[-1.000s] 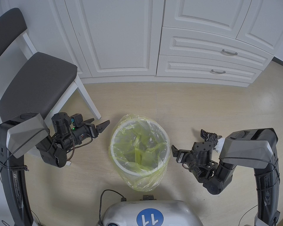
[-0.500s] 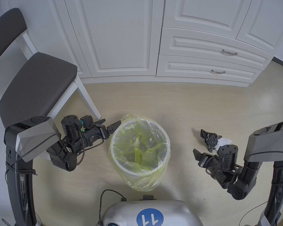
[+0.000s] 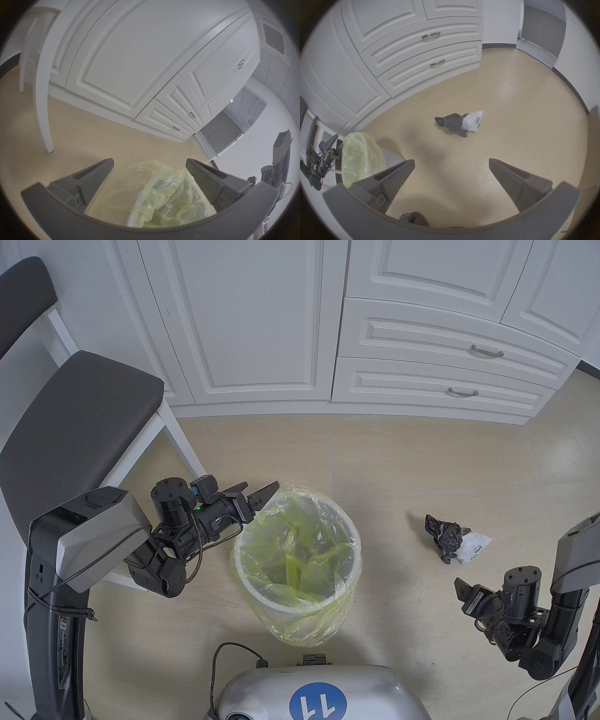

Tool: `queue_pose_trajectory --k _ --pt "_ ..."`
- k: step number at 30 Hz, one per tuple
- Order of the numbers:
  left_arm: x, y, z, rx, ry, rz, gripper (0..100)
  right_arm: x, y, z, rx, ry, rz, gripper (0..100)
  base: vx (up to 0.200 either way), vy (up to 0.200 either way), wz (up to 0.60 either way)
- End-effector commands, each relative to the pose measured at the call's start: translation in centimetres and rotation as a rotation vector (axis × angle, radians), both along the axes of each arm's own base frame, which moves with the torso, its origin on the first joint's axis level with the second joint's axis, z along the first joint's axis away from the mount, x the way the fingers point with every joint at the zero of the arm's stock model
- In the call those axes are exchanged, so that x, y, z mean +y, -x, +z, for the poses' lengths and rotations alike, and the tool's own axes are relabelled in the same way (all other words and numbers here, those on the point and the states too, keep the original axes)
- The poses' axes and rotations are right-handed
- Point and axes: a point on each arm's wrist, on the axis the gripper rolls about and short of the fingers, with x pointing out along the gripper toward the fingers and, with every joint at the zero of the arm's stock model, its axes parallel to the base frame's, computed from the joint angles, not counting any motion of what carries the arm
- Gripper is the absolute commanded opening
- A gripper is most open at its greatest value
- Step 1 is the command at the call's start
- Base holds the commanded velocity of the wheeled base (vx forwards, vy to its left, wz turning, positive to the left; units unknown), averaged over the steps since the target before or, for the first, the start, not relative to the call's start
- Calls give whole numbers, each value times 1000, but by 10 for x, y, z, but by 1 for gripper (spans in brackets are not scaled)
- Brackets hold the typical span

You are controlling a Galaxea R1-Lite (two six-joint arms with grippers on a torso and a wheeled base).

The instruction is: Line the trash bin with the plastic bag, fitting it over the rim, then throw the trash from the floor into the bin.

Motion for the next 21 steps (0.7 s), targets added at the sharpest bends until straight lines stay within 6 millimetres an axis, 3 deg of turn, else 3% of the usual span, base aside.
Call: queue_pose_trajectory --k 1,15,21 --pt "-2 -4 -10 15 -6 -2 100 -3 6 1 4 14 -22 100 0 0 0" --pt "-1 -8 -19 42 -110 7 100 -2 13 1 14 113 -56 100 0 0 0" --pt "1 -30 -21 54 -111 55 100 0 14 2 12 125 -53 100 0 0 0"
